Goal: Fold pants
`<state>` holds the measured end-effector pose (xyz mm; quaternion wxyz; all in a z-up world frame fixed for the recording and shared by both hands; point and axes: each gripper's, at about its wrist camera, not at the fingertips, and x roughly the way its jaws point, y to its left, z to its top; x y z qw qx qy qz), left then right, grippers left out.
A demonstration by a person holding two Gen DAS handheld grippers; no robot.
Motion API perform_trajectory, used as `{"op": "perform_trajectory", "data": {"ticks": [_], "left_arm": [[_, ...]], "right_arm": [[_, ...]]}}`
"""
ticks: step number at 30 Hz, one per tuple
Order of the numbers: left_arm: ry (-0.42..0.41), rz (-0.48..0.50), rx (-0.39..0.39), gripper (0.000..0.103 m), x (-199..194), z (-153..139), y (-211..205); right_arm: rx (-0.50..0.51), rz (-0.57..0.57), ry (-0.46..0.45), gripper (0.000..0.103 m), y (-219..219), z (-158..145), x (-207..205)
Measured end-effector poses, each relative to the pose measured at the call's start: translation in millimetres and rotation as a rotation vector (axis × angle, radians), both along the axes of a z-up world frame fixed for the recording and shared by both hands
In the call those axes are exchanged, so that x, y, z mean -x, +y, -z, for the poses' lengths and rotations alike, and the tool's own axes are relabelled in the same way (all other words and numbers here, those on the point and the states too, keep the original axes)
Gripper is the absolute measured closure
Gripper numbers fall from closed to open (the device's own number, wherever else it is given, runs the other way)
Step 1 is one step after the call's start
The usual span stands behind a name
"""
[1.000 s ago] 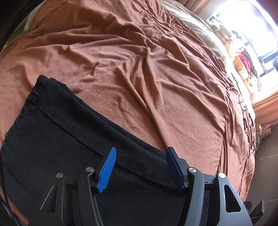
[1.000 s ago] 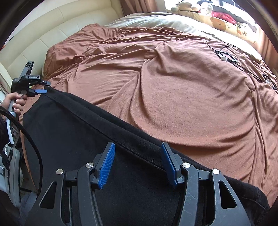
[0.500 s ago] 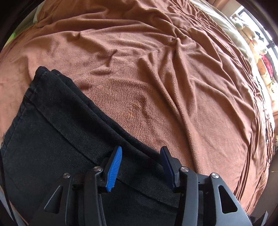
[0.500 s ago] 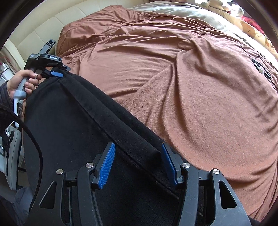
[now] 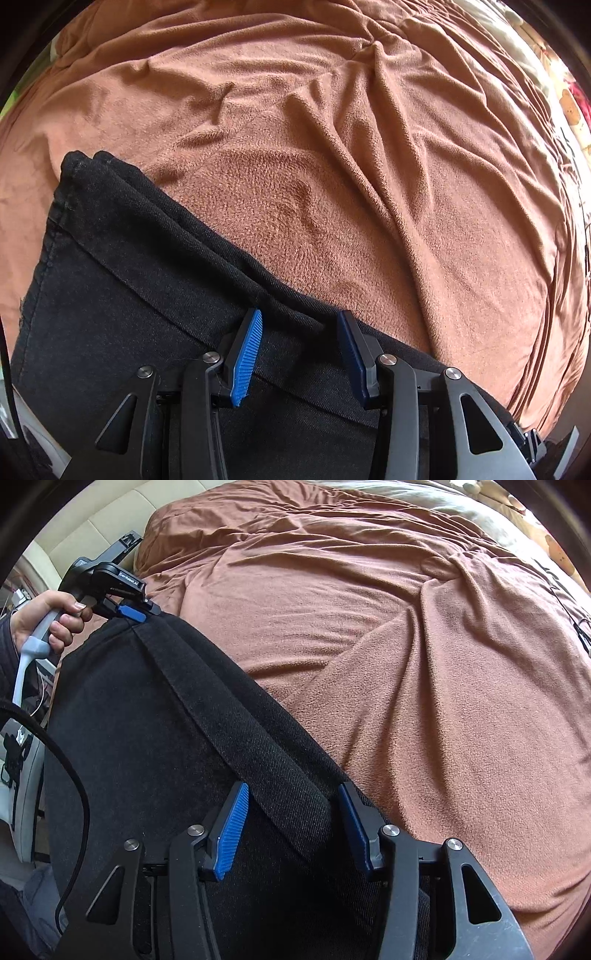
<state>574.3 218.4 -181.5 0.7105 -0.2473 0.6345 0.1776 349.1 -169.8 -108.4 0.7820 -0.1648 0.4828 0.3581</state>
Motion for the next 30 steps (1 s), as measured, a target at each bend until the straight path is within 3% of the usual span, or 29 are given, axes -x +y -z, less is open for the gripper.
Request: {"op": "perform_trajectory", "data": {"ticks": [4, 5, 6, 7, 19, 26, 30], "left_arm": [[0.022, 0.047, -0.049, 0.064, -9, 0, -10], [0.016, 0.049, -0.053, 0.074, -9, -1, -11], [0.008, 0.042, -0.045, 0.089, -7, -2, -11], [-0.004, 0.029, -0.027, 0.096, -6, -3, -8], [-0.175, -0.036, 0.077, 0.101, 12, -25, 14], [-0.182, -0.034, 0.072, 0.101, -5, -14, 16], [-0.162, -0.047, 0.073, 0.101, 5, 0, 20]], "right_arm": [[-0.012, -0.036, 0.009, 0.092, 3, -3, 3], [-0.003, -0.033, -0.001, 0.095, 4, -4, 6], [0.011, -0.022, -0.018, 0.1, 7, -5, 7], [0.015, -0.007, -0.028, 0.102, 3, -9, 9], [0.032, 0.072, -0.141, 0.103, 7, -39, 26], [0.052, 0.124, -0.146, 0.103, 12, -38, 18], [0.073, 0.146, -0.131, 0.103, 17, -24, 9]]}}
